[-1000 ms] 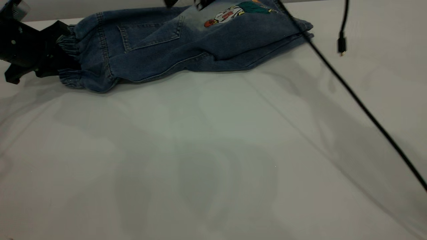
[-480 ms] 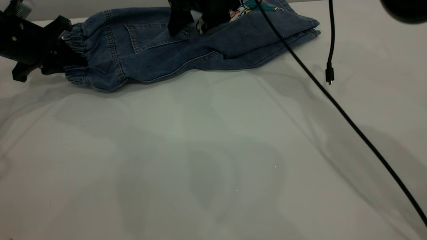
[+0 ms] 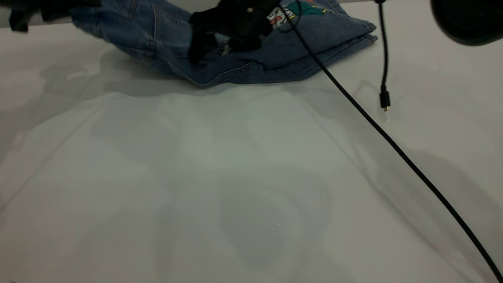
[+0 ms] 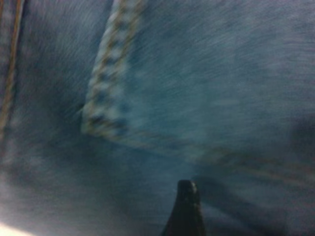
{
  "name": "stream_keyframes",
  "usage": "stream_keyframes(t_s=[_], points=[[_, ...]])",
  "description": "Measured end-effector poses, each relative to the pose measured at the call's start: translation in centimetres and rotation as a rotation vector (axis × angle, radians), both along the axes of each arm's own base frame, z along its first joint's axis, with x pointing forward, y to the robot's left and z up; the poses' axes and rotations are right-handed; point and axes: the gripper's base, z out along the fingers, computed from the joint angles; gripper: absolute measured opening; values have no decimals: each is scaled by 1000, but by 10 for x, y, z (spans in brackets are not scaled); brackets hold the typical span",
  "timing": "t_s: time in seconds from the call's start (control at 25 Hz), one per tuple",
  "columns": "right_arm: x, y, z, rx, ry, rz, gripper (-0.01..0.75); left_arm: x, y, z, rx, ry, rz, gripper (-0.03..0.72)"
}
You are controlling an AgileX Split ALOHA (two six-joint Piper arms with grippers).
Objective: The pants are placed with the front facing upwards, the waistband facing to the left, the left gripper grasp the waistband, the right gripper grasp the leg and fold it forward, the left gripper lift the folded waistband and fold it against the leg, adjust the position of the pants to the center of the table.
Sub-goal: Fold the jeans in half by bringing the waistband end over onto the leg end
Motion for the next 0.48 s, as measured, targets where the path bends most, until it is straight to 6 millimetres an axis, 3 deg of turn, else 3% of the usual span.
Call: stream_keyframes(t_s=[0.28,0.48], points=[[-41,51,0,-7,41,138,526,11,2,18,1,-54,-1,76],[-53,68,10,10,26,180,526,16,1,26,-13,-83,-24,76]])
